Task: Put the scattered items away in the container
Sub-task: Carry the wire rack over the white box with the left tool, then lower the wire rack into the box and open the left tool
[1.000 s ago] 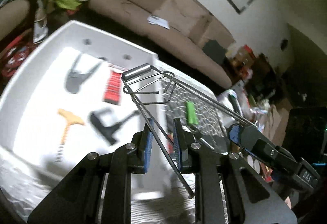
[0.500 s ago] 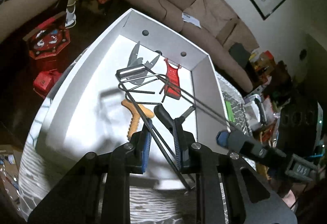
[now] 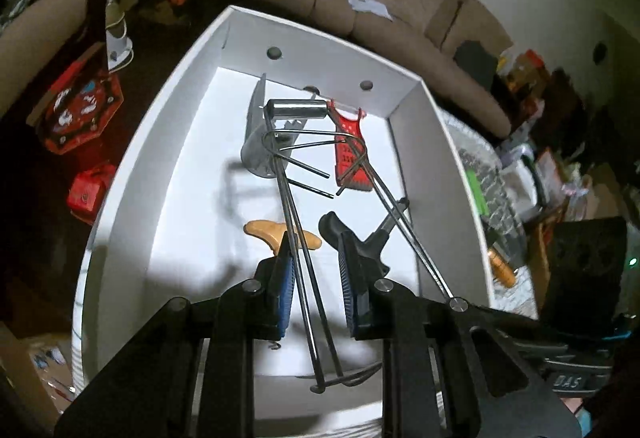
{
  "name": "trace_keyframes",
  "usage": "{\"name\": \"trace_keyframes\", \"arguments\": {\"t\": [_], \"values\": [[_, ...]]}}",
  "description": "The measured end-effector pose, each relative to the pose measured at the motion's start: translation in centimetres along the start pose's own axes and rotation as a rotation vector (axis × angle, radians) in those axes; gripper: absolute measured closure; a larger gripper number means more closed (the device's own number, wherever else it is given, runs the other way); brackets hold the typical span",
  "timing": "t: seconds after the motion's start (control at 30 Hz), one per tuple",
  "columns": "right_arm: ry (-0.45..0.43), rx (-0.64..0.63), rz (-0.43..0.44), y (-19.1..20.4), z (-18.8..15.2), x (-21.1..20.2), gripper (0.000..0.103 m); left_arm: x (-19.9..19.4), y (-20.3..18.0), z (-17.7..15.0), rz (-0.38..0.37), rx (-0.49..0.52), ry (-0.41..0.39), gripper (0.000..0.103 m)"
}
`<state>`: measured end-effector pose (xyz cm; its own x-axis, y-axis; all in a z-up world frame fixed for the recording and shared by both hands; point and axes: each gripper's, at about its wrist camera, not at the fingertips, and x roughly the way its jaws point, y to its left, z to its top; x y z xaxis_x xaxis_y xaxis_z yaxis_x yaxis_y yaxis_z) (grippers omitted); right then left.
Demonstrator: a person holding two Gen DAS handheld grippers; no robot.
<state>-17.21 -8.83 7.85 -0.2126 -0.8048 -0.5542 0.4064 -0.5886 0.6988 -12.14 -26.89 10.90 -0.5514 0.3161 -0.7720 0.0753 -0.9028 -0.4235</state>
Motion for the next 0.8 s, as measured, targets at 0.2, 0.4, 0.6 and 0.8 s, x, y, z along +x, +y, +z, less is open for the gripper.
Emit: {"name": "trace_keyframes", "arguments": {"t": [0.2, 0.4, 0.6, 0.8], "values": [[-0.008, 0.018, -0.025, -0.9, 0.1, -0.7, 0.081, 2.2, -1.9, 0.9, 0.009, 0.054, 0.058, 0.085], [-0.061, 0.066, -0.065, -3.0, 1.5, -2.2, 0.081, 4.8, -4.4, 3.8, -0.01, 0.086, 0.081, 0.085], [-0.101, 0.078, -0.171, -5.2, 5.3, -2.7, 0.081, 9.4, -6.8, 8.1, 0.021, 0.145, 0.1, 0.085], [-0.084, 0.04, -0.29, -6.7, 8.1, -1.2, 0.089, 12.9, -8.9, 10.6, -0.025, 0.161, 0.112, 0.087]]}}
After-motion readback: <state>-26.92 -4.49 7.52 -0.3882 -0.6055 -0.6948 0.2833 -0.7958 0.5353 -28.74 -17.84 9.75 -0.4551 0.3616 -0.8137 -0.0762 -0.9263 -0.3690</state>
